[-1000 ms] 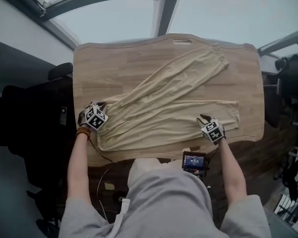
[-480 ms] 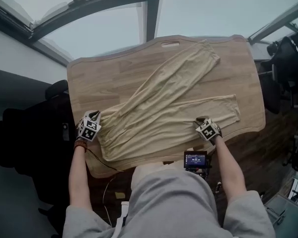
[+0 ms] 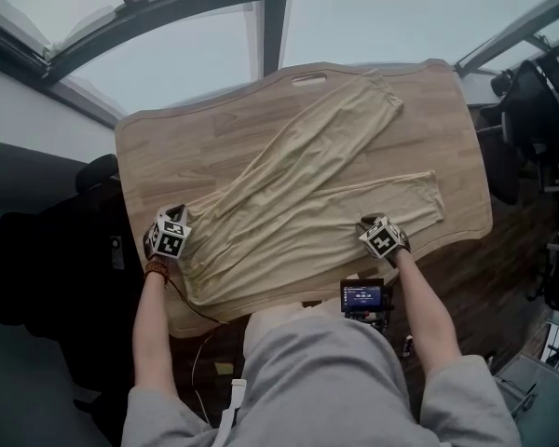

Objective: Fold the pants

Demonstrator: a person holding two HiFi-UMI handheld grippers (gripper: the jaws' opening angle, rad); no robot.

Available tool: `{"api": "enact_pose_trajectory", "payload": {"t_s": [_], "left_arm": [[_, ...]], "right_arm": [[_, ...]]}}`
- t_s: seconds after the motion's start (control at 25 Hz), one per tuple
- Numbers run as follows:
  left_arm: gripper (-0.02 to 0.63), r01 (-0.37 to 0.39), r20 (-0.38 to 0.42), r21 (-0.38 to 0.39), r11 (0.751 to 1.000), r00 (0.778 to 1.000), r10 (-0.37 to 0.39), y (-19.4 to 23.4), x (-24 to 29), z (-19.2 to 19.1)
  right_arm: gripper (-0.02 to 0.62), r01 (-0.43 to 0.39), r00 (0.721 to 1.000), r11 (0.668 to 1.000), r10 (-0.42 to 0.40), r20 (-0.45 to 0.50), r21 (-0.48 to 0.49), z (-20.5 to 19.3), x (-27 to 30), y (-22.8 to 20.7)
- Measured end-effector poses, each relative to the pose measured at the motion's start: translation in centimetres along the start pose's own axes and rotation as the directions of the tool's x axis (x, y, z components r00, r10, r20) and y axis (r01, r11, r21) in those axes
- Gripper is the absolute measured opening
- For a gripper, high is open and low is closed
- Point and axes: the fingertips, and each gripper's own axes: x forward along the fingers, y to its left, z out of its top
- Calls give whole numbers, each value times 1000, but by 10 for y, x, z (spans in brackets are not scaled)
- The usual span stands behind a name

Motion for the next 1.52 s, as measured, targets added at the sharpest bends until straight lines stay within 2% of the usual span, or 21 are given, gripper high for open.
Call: {"api": "enact_pose_trajectory", "payload": {"t_s": [0.04, 0.08, 0.16, 0.2, 0.24, 0.36, 0.4, 0.52, 0.56, 0.6, 0.64, 0.72, 0.8, 0.84, 0.88, 0.92, 0.96, 1.04, 1.12, 1.24, 1.52], "left_arm": [[5, -33, 20, -133, 991, 999, 36, 19, -4, -2], [5, -66, 26, -263, 963, 997, 75, 39, -8, -8], [5, -127, 13, -458, 880, 989, 150, 72, -16, -20], [6, -148, 10, -510, 848, 984, 177, 85, -20, -25], [8, -155, 15, -533, 832, 981, 192, 93, -23, -28], [28, -177, 22, -551, 815, 974, 226, 101, -40, -41], [33, -187, 17, -578, 795, 970, 241, 99, -48, -50], [99, -190, 14, -684, 704, 962, 273, 70, -74, -85], [131, -189, 17, -691, 698, 961, 278, 51, -82, -96], [135, -186, 24, -673, 716, 962, 273, 28, -90, -106], [135, -185, 31, -630, 754, 965, 262, 2, -97, -113], [136, -198, 36, -476, 857, 969, 244, -49, -113, -122], [138, -220, 41, -219, 951, 971, 234, -99, -128, -126], [138, -212, 38, -51, 976, 976, 214, -126, -134, -125], [138, -184, 32, 119, 976, 983, 182, -152, -138, -125], [138, -144, 23, 261, 954, 989, 143, -176, -138, -127], [138, -104, 7, 364, 926, 994, 109, -194, -136, -131], [138, -49, -40, 456, 889, 996, 76, -215, -131, -142], [138, -33, -75, 464, 885, 994, 76, -224, -124, -149], [138, -30, -120, 445, 895, 988, 93, -230, -120, -149], [138, 9, -209, 443, 897, 973, 94, -246, -100, -126]], "right_arm": [[79, -2, 1000, 1000, 2, -3, 3, 0, -1, 0], [80, -5, 1000, 1000, 5, -5, 5, -1, -1, 0], [80, -11, 1000, 1000, 11, -4, 10, -2, -2, -1], [80, -11, 1000, 1000, 11, -1, 9, -2, -2, -1], [80, -11, 1000, 1000, 11, 4, 8, -1, -1, -1], [78, -2, 1000, 1000, 2, 11, 12, -1, -1, -2], [78, -2, 1000, 1000, 1, 9, 16, -1, -2, -2], [78, -5, 1000, 1000, 5, 11, 6, -4, -5, -1], [78, 1, 1000, 1000, 0, 28, -4, -4, -8, -3], [85, 16, 998, 1000, -16, 66, -8, -2, -13, -7], [88, 41, 992, 999, -41, 119, 5, 0, -21, -15], [89, 84, 973, 994, -98, 210, 75, -2, -40, -35], [113, 137, 964, 987, -153, 216, 86, -24, -57, -57], [118, 186, 964, 982, -188, 190, 27, -41, -65, -69], [118, 240, 961, 968, -227, 156, -75, -61, -73, -81], [118, 279, 958, 939, -259, 119, -200, -82, -79, -92], [118, 289, 957, 904, -278, 79, -317, -103, -83, -102], [121, 247, 959, 848, -282, -6, -469, -146, -87, -119], [127, 197, 958, 828, -277, -77, -526, -183, -91, -139], [130, 151, 953, 806, -272, -133, -573, -221, -90, -165], [130, 75, 970, 701, -217, -111, -710, -224, -64, -192]]}}
